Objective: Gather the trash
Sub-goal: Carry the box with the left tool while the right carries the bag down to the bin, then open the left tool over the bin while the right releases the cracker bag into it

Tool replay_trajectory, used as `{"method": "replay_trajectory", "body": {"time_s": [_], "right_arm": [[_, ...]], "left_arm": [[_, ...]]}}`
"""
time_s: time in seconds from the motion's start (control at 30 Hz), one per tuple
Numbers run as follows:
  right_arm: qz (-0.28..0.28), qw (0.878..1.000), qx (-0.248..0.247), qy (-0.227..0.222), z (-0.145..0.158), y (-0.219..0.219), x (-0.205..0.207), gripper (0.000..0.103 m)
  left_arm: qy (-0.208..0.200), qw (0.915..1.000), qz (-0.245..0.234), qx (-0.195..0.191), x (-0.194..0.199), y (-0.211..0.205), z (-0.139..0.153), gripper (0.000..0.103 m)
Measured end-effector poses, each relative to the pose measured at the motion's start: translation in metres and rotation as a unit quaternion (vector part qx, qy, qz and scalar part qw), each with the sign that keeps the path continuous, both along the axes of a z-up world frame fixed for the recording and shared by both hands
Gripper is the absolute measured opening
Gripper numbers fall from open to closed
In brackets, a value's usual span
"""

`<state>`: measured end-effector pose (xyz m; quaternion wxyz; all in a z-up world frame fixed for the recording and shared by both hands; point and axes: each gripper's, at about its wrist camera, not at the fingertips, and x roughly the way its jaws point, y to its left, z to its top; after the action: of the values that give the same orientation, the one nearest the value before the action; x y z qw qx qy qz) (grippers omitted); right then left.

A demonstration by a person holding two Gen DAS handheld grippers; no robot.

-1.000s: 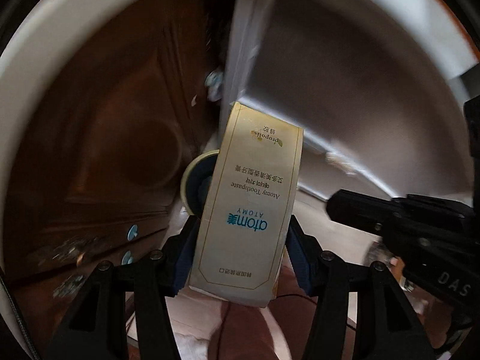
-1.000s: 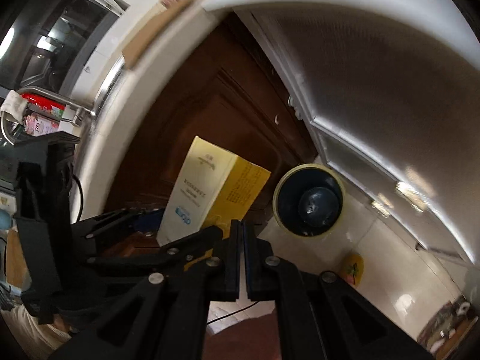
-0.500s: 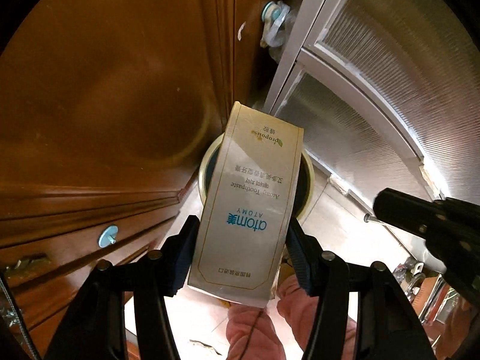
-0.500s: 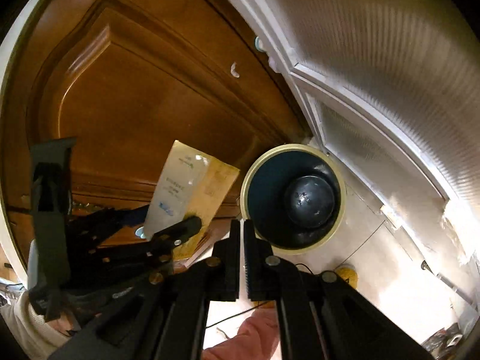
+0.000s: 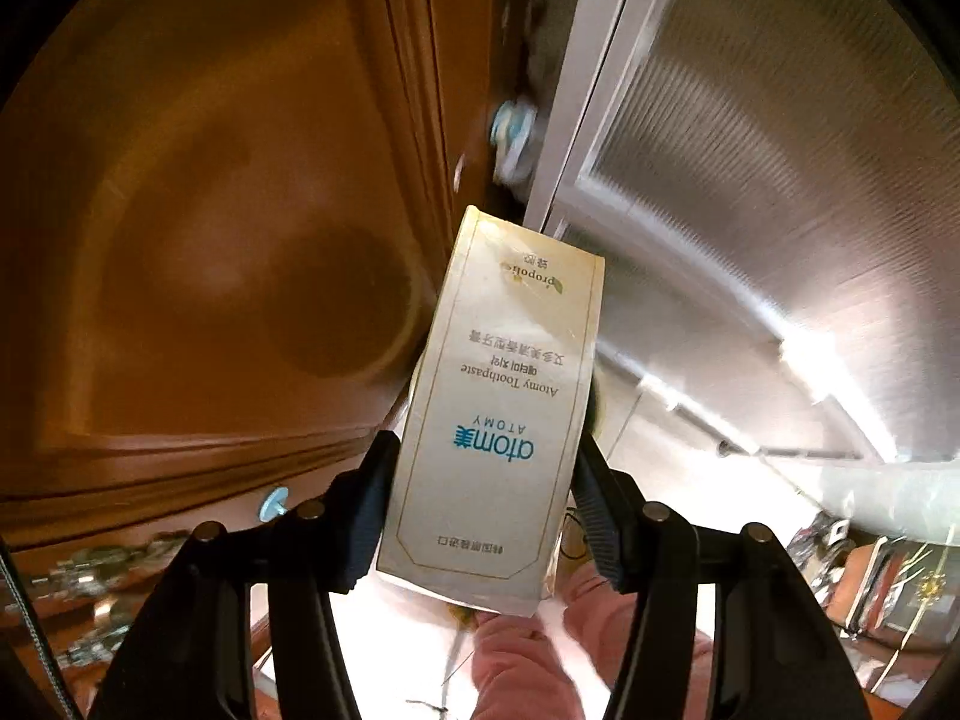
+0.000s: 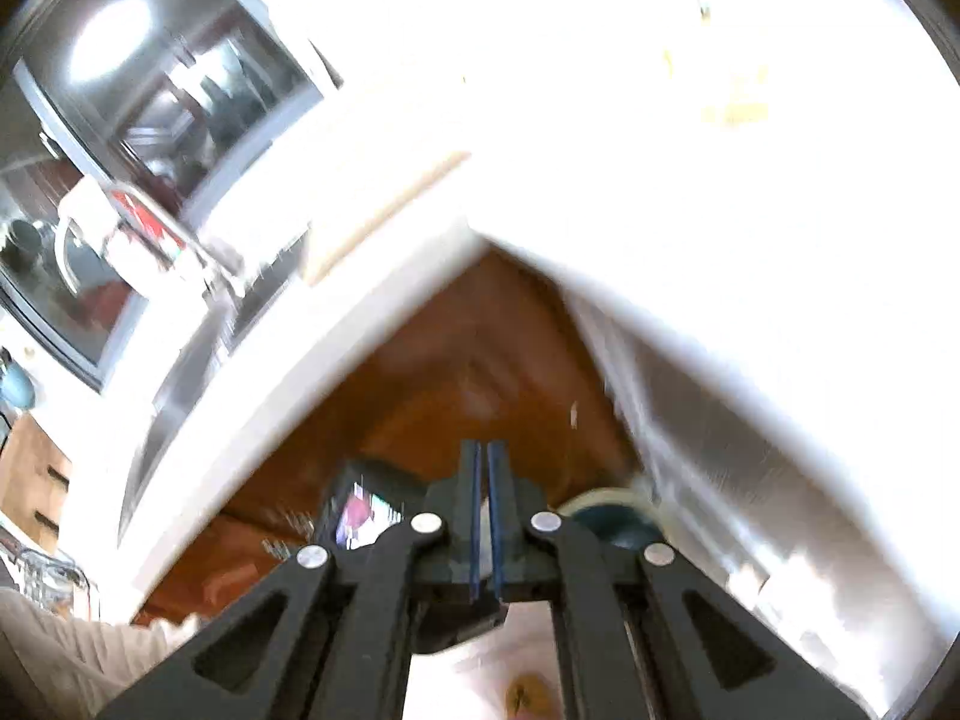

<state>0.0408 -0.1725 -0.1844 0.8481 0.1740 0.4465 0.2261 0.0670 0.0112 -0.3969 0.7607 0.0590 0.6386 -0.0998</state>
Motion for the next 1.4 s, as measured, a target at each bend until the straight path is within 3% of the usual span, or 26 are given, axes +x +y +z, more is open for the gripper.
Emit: {"method": "replay_trajectory", "body": {"time_s": [0.17,0.23,0.3,0.4,0.67,1.03,1.07,1.1,1.4], "right_arm": [[-0.049,0.999,0.000,-0.018,0.034,-0.023,0.016,0.006],[-0.071,0.997,-0.008,-0.024,0.041,-0.031,0.027,0.017],[-0.102,0.994,-0.016,-0.032,0.047,-0.044,0.038,0.043],[-0.147,0.987,-0.027,-0.051,0.058,-0.056,0.050,0.062],[-0.176,0.981,-0.074,-0.046,0.048,-0.064,0.100,0.062],[-0.177,0.973,-0.151,-0.013,0.018,-0.049,0.140,0.062],[-0.175,0.972,-0.156,-0.008,0.016,-0.048,0.142,0.058],[-0.171,0.973,-0.154,-0.005,0.014,-0.048,0.143,0.047],[-0.161,0.978,-0.136,-0.015,0.022,-0.046,0.122,0.043]], "left_arm": [[-0.053,0.9984,0.005,-0.022,0.004,-0.004,0.079,0.055],[-0.074,0.9966,0.008,-0.037,0.006,-0.006,0.108,0.055],[-0.089,0.9950,0.011,-0.043,0.008,-0.009,0.130,0.055],[-0.101,0.9936,0.017,-0.048,0.012,-0.013,0.148,0.055],[-0.113,0.9907,0.045,-0.060,0.021,-0.013,0.171,0.055],[-0.089,0.9931,0.049,-0.058,0.021,-0.013,0.152,0.055],[-0.088,0.9932,0.049,-0.058,0.021,-0.013,0.151,0.055],[-0.087,0.9933,0.049,-0.058,0.021,-0.012,0.149,0.055],[-0.089,0.9933,0.039,-0.063,0.019,-0.007,0.150,0.055]]}}
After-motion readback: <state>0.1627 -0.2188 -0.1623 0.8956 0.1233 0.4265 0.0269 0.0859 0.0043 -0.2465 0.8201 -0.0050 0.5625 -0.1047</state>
